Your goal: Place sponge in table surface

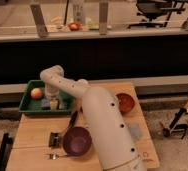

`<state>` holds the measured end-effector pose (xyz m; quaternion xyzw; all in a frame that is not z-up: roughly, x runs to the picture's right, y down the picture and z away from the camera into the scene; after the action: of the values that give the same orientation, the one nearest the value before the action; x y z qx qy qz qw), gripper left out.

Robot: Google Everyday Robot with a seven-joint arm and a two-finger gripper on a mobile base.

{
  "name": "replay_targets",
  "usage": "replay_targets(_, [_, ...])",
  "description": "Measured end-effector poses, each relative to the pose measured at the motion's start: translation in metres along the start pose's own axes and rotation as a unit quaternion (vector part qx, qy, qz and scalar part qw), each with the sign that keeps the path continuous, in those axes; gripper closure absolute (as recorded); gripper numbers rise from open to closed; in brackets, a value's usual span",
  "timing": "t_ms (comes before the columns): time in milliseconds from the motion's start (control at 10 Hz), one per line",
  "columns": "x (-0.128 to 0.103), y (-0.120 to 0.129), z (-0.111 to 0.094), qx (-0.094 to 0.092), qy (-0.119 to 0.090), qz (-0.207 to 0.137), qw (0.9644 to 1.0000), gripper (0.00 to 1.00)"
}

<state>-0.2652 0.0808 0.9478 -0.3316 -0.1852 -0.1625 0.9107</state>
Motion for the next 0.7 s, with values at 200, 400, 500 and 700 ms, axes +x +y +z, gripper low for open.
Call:
replay_targets(200, [0.002, -0.001, -0.002, -0.002, 0.003, -0.002, 1.0000, 0.48])
replay_targets(400, [0.001, -0.002, -0.005, -0.006, 0.006, -0.005, 1.0000, 0.70])
replay_targets(500, [0.003, -0.003, -0.008, -0.006, 0.005, -0.003, 1.0000, 0.80])
replay_targets(700, [0.009, -0.005, -0.013, -0.007, 0.005, 0.000, 1.0000, 0.97])
